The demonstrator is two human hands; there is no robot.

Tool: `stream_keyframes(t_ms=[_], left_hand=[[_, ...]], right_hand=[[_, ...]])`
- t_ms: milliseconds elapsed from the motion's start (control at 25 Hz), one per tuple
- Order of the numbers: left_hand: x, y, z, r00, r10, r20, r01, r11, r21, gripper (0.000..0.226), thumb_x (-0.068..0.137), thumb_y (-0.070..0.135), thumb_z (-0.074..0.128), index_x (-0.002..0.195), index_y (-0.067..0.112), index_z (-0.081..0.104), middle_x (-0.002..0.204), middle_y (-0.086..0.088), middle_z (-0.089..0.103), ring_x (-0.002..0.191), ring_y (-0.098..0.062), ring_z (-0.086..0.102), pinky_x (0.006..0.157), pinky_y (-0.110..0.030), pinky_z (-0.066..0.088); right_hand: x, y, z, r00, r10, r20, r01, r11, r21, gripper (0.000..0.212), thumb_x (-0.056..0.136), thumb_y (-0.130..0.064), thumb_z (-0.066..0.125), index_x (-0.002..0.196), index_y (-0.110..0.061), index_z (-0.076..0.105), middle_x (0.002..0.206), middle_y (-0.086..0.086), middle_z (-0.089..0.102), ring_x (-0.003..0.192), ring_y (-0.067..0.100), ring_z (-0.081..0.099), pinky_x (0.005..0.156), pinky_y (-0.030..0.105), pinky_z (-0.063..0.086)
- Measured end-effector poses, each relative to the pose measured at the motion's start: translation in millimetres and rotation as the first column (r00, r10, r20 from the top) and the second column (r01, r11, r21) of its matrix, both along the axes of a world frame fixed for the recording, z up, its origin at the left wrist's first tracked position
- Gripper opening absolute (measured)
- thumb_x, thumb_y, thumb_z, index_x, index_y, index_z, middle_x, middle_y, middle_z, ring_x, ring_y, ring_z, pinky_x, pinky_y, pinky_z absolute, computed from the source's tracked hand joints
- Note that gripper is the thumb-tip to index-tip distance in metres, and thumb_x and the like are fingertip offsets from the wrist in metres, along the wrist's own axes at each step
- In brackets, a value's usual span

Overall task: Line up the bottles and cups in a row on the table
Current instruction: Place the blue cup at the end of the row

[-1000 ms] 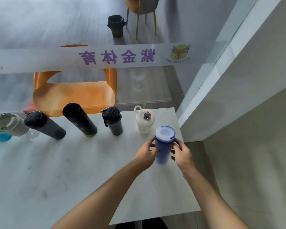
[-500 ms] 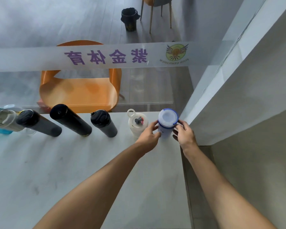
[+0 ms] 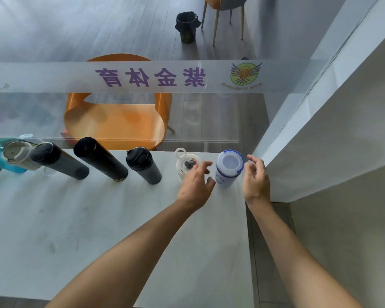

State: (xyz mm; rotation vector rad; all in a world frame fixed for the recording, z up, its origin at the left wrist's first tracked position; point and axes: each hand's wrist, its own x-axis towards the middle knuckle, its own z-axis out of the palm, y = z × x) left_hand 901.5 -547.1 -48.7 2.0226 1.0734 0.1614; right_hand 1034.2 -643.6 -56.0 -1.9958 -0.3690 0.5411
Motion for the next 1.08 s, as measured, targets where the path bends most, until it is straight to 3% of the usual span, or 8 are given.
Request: stream_keyframes(t_ms=[80, 160, 440, 600, 680, 760, 840, 1080], left_hand=[[-7.5, 11.7, -3.2, 0.995, 0.0, -0.103, 0.044, 0.905, 0.423, 0.05, 0.086, 0.029, 0.063, 0.134, 0.024, 0.049, 0.129, -0.005, 0.051, 0.111, -0.027, 0.048, 0.094, -0.039, 0.045], [-9.6, 24.2, -7.4, 0.971, 0.043, -0.235, 0.098, 0.828, 0.553, 0.061, 0.078, 0.037, 0.069, 0.134, 0.026, 0.047, 0.135, -0.007, 0.044, 0.115, -0.032, 0.044, 0.098, -0.041, 0.04], [-16.9, 54.5, -31.3, 0.864, 0.041, -0.502, 0.223, 0.863, 0.453, 0.052, 0.082, 0.049, 0.057, 0.118, 0.012, 0.062, 0.128, -0.013, 0.051, 0.112, -0.037, 0.045, 0.091, -0.045, 0.038], [-11.8, 78.5, -69.7, 0.897, 0.173, -0.406, 0.063, 0.86, 0.506, 0.065, 0.086, 0.046, 0.056, 0.144, 0.024, 0.037, 0.157, -0.015, 0.023, 0.141, -0.043, 0.021, 0.109, -0.056, 0.026], [-3.8, 99.5, -91.3, 0.86, 0.231, -0.455, -0.004, 0.894, 0.447, 0.067, 0.087, 0.037, 0.06, 0.147, 0.023, 0.034, 0.162, -0.013, 0.016, 0.148, -0.047, 0.002, 0.111, -0.068, 0.014], [-6.5, 101.5, -106.1, 0.856, 0.276, -0.437, -0.024, 0.866, 0.5, 0.058, 0.078, 0.011, 0.07, 0.133, 0.019, 0.052, 0.154, -0.011, 0.038, 0.145, -0.051, 0.016, 0.108, -0.072, 0.024], [-12.1, 94.7, -108.7, 0.885, 0.231, -0.404, 0.017, 0.852, 0.523, 0.062, 0.067, -0.005, 0.071, 0.124, 0.018, 0.058, 0.145, -0.01, 0.05, 0.14, -0.048, 0.033, 0.105, -0.069, 0.033], [-32.0, 65.6, -95.7, 0.978, 0.149, -0.145, -0.072, 0.897, 0.437, 0.099, 0.064, 0.0, 0.072, 0.151, 0.012, 0.025, 0.155, -0.018, 0.025, 0.136, -0.037, 0.037, 0.109, -0.041, 0.04]], right_hand=[[-1.0, 3.7, 6.7, 0.985, 0.133, 0.108, -0.129, 0.991, -0.04, 0.057, 0.093, -0.048, 0.059, 0.143, -0.023, 0.045, 0.137, 0.003, 0.051, 0.123, 0.016, 0.051, 0.095, 0.03, 0.044], [-4.5, 5.5, 4.8, 0.947, 0.286, 0.148, -0.264, 0.952, -0.154, 0.083, 0.08, -0.056, 0.072, 0.149, -0.029, 0.034, 0.14, 0.002, 0.044, 0.122, 0.017, 0.047, 0.099, 0.035, 0.046], [-11.1, 14.4, 2.3, 0.905, 0.339, 0.258, -0.246, 0.91, -0.334, 0.083, 0.074, -0.042, 0.082, 0.138, -0.031, 0.032, 0.13, 0.006, 0.05, 0.115, 0.032, 0.055, 0.095, 0.048, 0.051], [-14.2, 18.6, -0.6, 0.891, 0.315, 0.327, -0.205, 0.922, -0.328, 0.079, 0.073, -0.04, 0.084, 0.134, -0.029, 0.035, 0.125, 0.007, 0.052, 0.11, 0.033, 0.055, 0.091, 0.05, 0.05], [-13.5, 22.6, -6.1, 0.904, 0.282, 0.32, -0.194, 0.94, -0.279, 0.078, 0.072, -0.038, 0.085, 0.132, -0.03, 0.036, 0.124, 0.003, 0.051, 0.108, 0.027, 0.053, 0.091, 0.047, 0.049], [-13.0, 22.1, -9.3, 0.92, 0.242, 0.308, -0.177, 0.958, -0.226, 0.079, 0.069, -0.036, 0.087, 0.131, -0.028, 0.039, 0.122, -0.003, 0.05, 0.107, 0.018, 0.05, 0.092, 0.04, 0.047], [-11.8, 24.2, -11.4, 0.933, 0.208, 0.295, -0.162, 0.971, -0.175, 0.079, 0.067, -0.033, 0.089, 0.13, -0.026, 0.041, 0.12, -0.009, 0.046, 0.107, 0.013, 0.047, 0.092, 0.034, 0.043], [-18.1, 24.3, -10.3, 0.931, 0.201, 0.306, -0.155, 0.974, -0.167, 0.077, 0.068, -0.031, 0.088, 0.13, -0.023, 0.043, 0.119, -0.008, 0.047, 0.112, 0.022, 0.052, 0.092, 0.033, 0.043]])
